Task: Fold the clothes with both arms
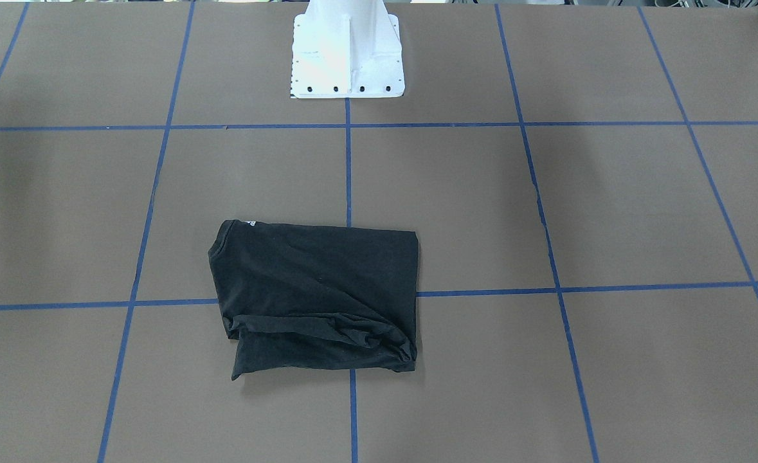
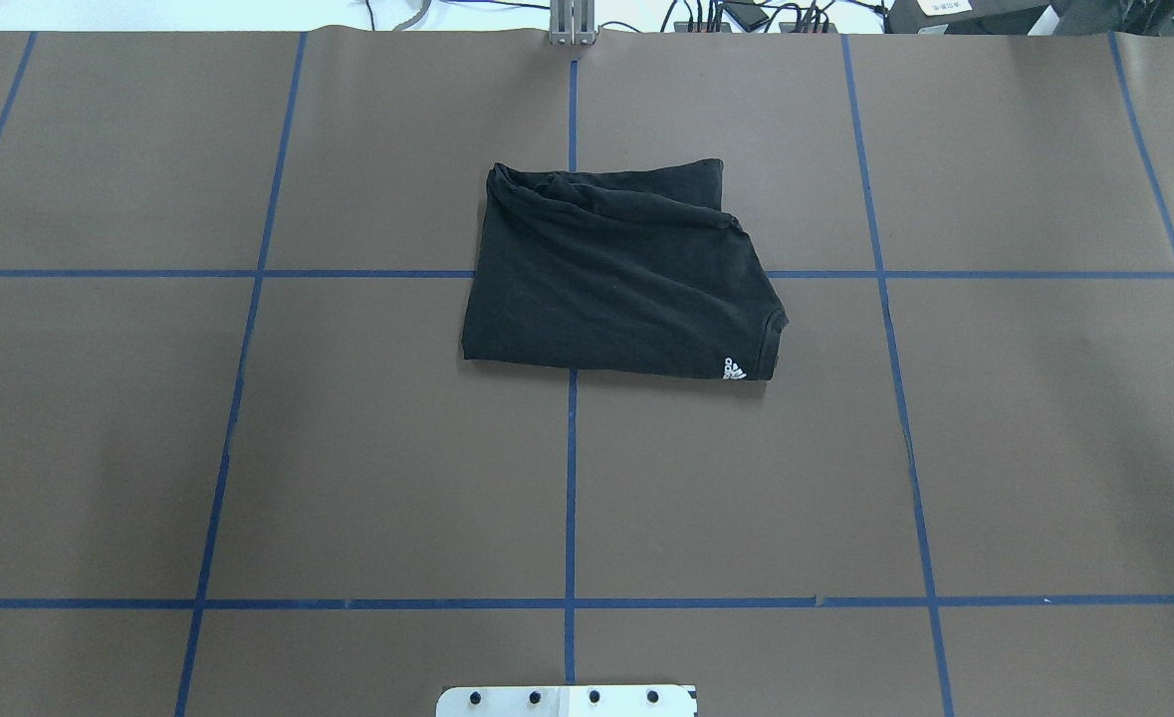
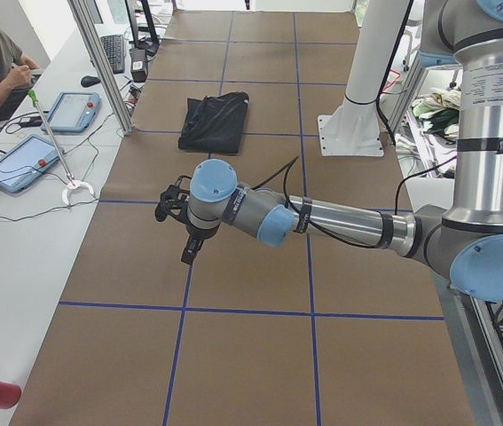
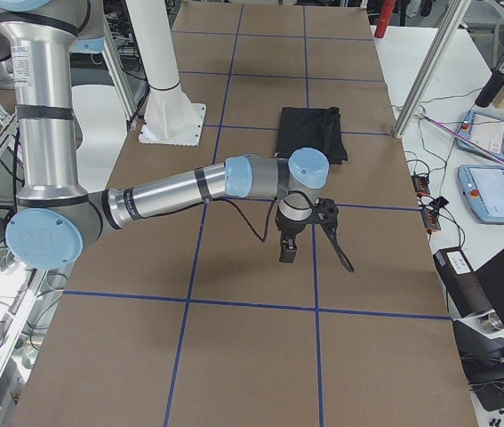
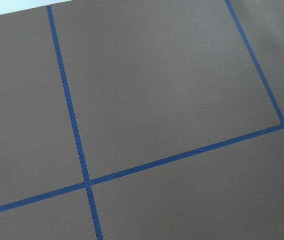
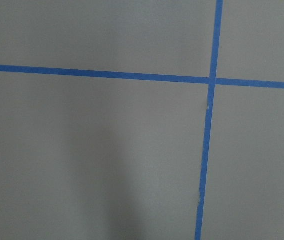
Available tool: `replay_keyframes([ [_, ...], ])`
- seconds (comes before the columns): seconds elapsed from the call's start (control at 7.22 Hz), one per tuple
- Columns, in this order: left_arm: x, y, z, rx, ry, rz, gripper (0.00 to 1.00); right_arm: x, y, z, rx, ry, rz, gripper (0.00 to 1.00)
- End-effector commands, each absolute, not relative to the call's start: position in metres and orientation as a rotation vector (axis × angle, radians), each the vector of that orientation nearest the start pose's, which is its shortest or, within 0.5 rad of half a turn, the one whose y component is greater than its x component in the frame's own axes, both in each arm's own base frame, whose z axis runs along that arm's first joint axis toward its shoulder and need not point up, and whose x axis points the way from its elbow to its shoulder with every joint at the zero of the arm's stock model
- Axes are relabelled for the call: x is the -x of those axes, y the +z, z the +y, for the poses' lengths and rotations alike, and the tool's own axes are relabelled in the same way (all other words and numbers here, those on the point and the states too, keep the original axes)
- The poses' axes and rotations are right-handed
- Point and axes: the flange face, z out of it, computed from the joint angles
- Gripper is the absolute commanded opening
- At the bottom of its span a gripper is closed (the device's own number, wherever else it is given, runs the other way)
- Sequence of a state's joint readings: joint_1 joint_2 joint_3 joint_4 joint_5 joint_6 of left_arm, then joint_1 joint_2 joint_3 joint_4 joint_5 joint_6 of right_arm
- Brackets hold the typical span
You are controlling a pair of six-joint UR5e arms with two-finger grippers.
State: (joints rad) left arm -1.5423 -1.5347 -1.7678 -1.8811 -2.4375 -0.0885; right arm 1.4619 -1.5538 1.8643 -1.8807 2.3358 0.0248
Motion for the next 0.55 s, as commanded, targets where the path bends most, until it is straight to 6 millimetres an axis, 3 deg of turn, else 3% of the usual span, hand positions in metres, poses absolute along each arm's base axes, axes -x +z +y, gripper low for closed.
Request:
replay_keyframes([
  [0.0, 0.039, 0.539, -0.49, -0.383, 0.154, 0.876, 0.99, -0.008, 0.537, -0.486, 0.052, -0.084, -0.775, 1.0],
  [0.28, 0.034, 0.54, -0.491, -0.378, 0.165, 0.877, 0.99, -0.004, 0.541, -0.484, 0.062, -0.088, -0.782, 1.0],
  [0.42, 0.03, 0.538, -0.491, -0.377, 0.175, 0.879, 0.99, -0.005, 0.554, -0.483, 0.088, -0.078, -0.778, 1.0],
])
